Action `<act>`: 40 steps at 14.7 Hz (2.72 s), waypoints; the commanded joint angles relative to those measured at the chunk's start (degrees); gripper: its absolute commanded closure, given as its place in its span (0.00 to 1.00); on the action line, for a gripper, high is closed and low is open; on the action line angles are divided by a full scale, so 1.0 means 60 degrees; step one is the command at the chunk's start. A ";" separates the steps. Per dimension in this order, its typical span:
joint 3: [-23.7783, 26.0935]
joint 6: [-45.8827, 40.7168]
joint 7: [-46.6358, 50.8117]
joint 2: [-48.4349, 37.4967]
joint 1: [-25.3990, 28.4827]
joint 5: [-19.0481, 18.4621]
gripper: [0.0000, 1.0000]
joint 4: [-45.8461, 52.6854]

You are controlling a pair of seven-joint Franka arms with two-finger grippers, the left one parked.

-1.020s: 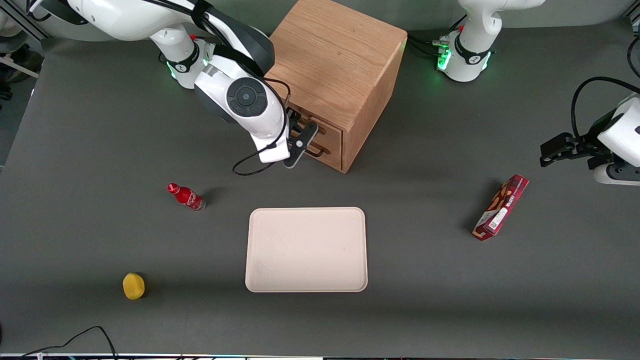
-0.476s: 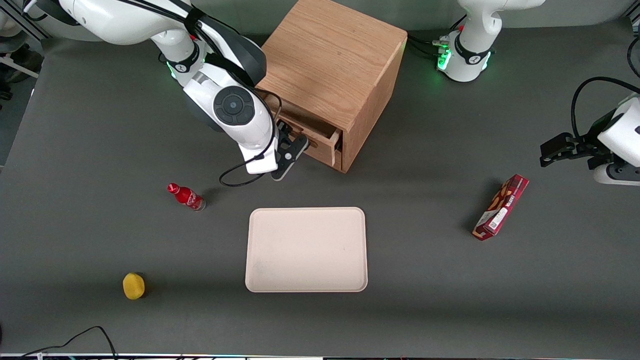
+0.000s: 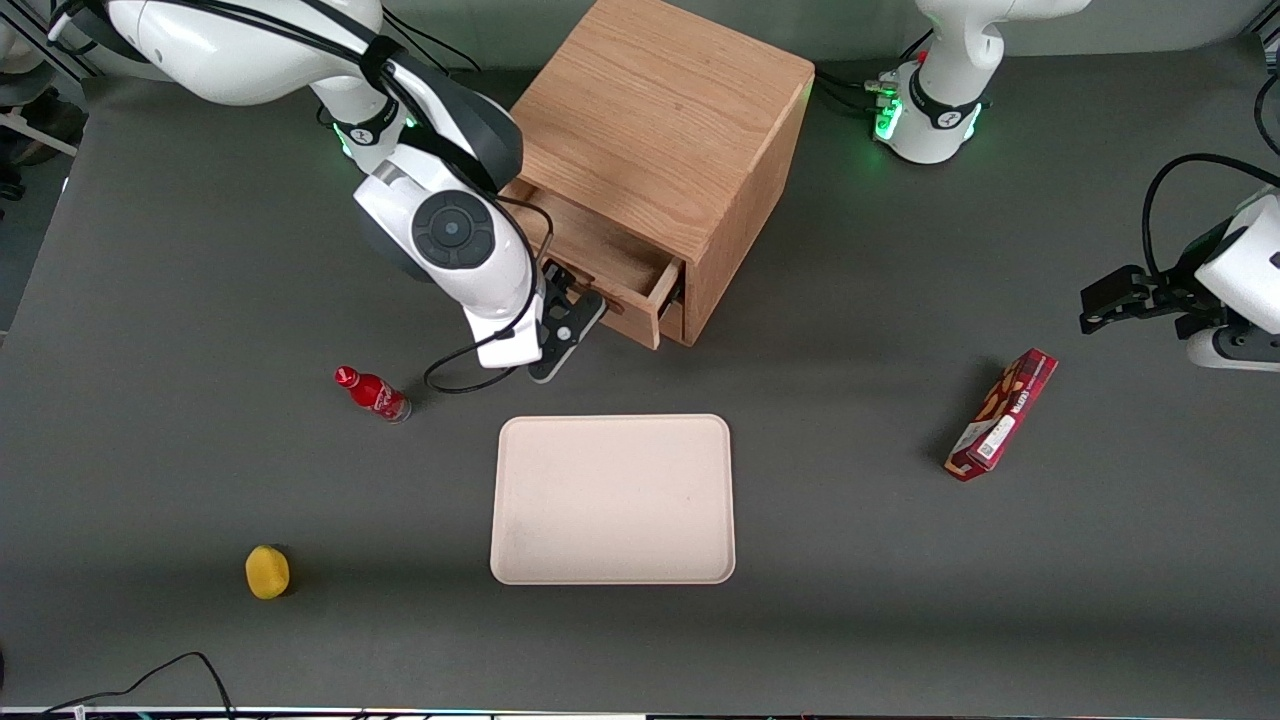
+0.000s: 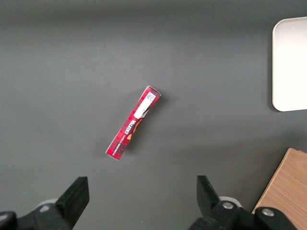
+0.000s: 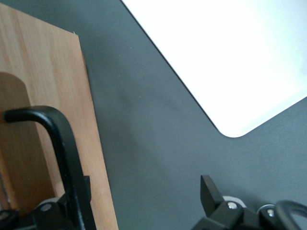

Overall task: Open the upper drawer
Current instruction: 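Pull the upper drawer outward by its handle with the right gripper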

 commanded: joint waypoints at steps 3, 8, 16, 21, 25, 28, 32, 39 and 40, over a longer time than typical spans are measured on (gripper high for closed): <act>-0.0046 -0.0043 0.0102 0.0605 -0.0086 -0.0876 0.00 0.0523; -0.0222 -0.0043 0.0087 0.0867 -0.0086 -0.1242 0.00 0.0888; -0.0281 -0.0058 0.0073 0.1249 -0.0086 -0.1755 0.00 0.1284; -0.0427 -0.0058 0.0058 0.1279 -0.0072 -0.1858 0.00 0.1519; -0.0588 -0.0072 0.0000 0.1352 -0.0043 -0.1960 0.00 0.1841; -0.0618 -0.0072 0.0000 0.1352 -0.0028 -0.2122 0.00 0.2017; -0.0706 -0.0072 -0.0015 0.1352 -0.0028 -0.2356 0.00 0.2193; -0.0779 -0.0072 -0.0161 0.1411 -0.0028 -0.2721 0.00 0.2530; -0.0794 -0.0072 -0.0220 0.1411 -0.0013 -0.2780 0.00 0.2603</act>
